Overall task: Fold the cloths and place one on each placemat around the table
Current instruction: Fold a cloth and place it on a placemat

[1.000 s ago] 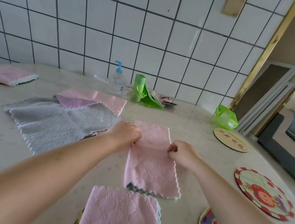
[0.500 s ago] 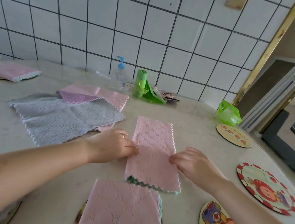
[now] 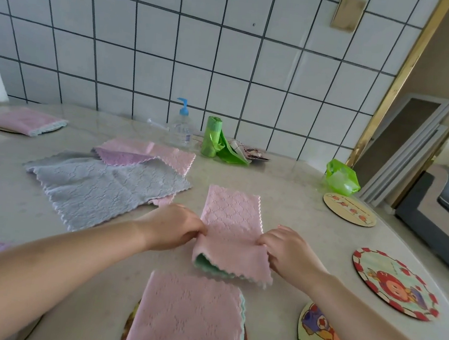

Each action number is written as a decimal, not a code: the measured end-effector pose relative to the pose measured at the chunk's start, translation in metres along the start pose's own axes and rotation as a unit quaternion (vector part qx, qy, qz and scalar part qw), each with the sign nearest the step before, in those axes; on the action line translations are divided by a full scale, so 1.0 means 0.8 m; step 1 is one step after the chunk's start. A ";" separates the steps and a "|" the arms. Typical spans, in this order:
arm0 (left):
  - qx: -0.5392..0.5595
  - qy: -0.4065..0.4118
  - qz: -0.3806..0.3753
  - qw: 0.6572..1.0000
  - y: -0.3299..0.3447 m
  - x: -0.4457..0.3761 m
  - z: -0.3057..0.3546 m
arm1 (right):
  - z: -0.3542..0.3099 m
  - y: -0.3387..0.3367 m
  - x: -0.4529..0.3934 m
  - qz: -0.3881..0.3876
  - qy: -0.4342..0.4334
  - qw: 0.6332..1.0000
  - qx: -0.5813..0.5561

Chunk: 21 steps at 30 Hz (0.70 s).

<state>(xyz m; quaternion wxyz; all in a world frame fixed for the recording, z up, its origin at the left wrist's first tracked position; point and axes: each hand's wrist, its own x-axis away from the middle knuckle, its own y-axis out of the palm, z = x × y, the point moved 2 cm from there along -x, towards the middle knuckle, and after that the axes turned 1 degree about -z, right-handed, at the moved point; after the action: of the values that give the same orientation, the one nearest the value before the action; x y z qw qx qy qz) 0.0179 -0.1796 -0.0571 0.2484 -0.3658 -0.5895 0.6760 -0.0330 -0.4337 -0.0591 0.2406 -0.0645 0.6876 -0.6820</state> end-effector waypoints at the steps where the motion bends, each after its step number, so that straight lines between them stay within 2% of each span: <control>1: 0.014 -0.002 -0.007 1.000 -0.005 0.005 0.005 | -0.003 -0.001 0.008 -0.006 0.007 1.000 -0.019; 5: 0.066 -0.052 -0.060 0.995 -0.025 0.030 0.022 | -0.018 -0.006 0.034 -0.024 0.066 0.990 -0.122; 7: 0.087 -0.090 -0.058 0.990 -0.035 0.035 0.030 | -0.020 -0.008 0.038 -0.030 0.108 0.974 -0.196; 10: 0.160 -0.151 -0.042 0.975 -0.032 0.027 0.033 | -0.020 -0.014 0.035 0.031 0.162 0.944 -0.286; 12: 0.243 -0.175 -0.024 0.954 -0.026 0.019 0.032 | -0.020 -0.015 0.030 0.056 0.199 0.919 -0.335; 14: 0.297 -0.198 -0.017 0.934 -0.020 0.013 0.027 | -0.013 -0.007 0.022 0.045 0.216 0.909 -0.353; 17: 0.414 -0.234 -0.004 0.880 -0.010 0.001 0.025 | -0.001 0.006 0.010 0.033 0.260 0.897 -0.357; 21: 0.473 -0.277 -0.020 0.836 -0.005 -0.015 0.020 | 0.006 0.016 -0.006 0.045 0.312 0.872 -0.374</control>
<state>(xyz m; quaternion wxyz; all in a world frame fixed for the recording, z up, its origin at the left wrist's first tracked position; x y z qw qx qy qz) 0.0122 -0.1980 -0.0504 0.2310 0.0104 -0.2490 0.9405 -0.0239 -0.4350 -0.0702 0.0017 0.0975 0.9329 -0.3468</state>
